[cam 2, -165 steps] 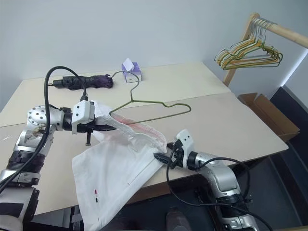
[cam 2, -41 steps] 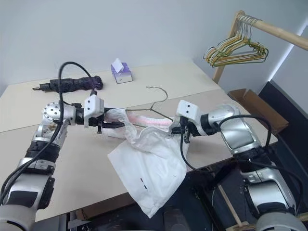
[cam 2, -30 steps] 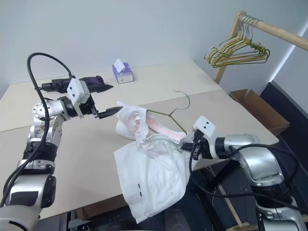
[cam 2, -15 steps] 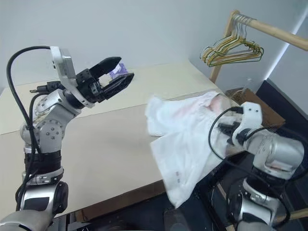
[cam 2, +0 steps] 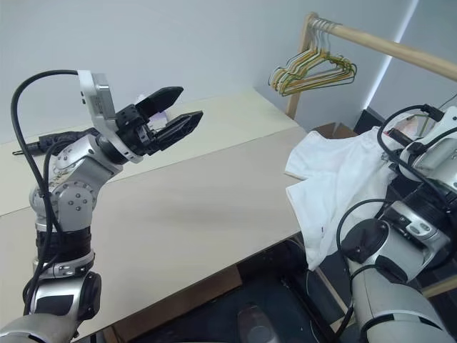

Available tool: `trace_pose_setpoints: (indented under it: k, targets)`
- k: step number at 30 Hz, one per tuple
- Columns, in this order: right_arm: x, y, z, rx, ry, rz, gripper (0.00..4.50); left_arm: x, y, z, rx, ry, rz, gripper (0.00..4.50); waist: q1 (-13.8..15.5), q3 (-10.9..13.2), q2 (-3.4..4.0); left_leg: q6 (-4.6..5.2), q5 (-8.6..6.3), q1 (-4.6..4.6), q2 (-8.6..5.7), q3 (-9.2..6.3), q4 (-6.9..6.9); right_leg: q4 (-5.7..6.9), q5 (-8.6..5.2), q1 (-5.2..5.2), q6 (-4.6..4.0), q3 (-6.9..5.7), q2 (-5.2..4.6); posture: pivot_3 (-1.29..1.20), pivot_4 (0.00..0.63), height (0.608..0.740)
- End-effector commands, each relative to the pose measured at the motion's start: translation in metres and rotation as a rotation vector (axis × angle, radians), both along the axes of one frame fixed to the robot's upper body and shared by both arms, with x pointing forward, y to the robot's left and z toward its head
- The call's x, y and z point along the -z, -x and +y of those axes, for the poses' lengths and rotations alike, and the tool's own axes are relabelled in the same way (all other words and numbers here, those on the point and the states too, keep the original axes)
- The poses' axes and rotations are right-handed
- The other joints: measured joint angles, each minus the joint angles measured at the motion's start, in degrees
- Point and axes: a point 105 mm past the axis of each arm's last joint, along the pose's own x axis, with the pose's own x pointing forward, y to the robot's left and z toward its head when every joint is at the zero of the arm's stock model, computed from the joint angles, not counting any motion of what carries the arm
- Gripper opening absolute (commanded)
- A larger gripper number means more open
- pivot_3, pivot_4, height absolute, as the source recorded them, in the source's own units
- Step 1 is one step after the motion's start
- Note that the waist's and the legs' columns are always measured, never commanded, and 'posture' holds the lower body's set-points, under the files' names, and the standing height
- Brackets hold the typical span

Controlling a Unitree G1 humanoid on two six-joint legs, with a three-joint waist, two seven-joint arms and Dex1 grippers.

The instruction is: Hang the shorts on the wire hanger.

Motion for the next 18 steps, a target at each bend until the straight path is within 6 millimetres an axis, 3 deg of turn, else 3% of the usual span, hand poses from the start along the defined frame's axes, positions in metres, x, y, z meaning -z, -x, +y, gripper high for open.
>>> trace_pose_setpoints:
  k: [1,11,15,18]
  targets:
    - [-0.021,-0.001,-0.009,0.034,0.02,-0.06,0.0,-0.009,0.003,-0.001,0.015,-0.02,-0.056,4.48,-0.48,0.0,0.0,0.0,0.0,0.1,0.0,0.0,-0.02,-0.02,-0.01,0.11,0.01,0.0,0.0,-0.37,0.014,0.74]
    - [-0.034,0.002,-0.035,0.158,-0.035,-0.142,0.0,-0.007,0.0,-0.001,0.017,-0.037,-0.061,4.48,-1.6,0.06,0.09,0.12,-0.08,0.38,-0.01,-0.01,-0.15,-0.52,0.01,0.62,0.12,-0.03,-0.04,-0.36,0.01,0.74]
    - [-0.026,0.004,-0.044,0.228,-0.045,-0.143,0.0,-0.008,-0.001,0.0,0.008,-0.038,-0.068,4.48,-1.62,0.06,0.09,0.17,-0.11,0.37,0.01,0.0,-0.15,-0.56,0.01,0.62,0.15,-0.01,-0.07,-0.36,0.006,0.74]
    - [-0.006,0.006,-0.049,0.28,-0.076,-0.101,0.0,-0.009,0.0,0.0,0.006,-0.032,-0.071,4.48,-1.61,0.06,0.09,0.17,-0.11,0.38,0.01,0.01,-0.15,-0.57,0.02,0.64,0.18,-0.01,-0.08,-0.36,0.006,0.74]
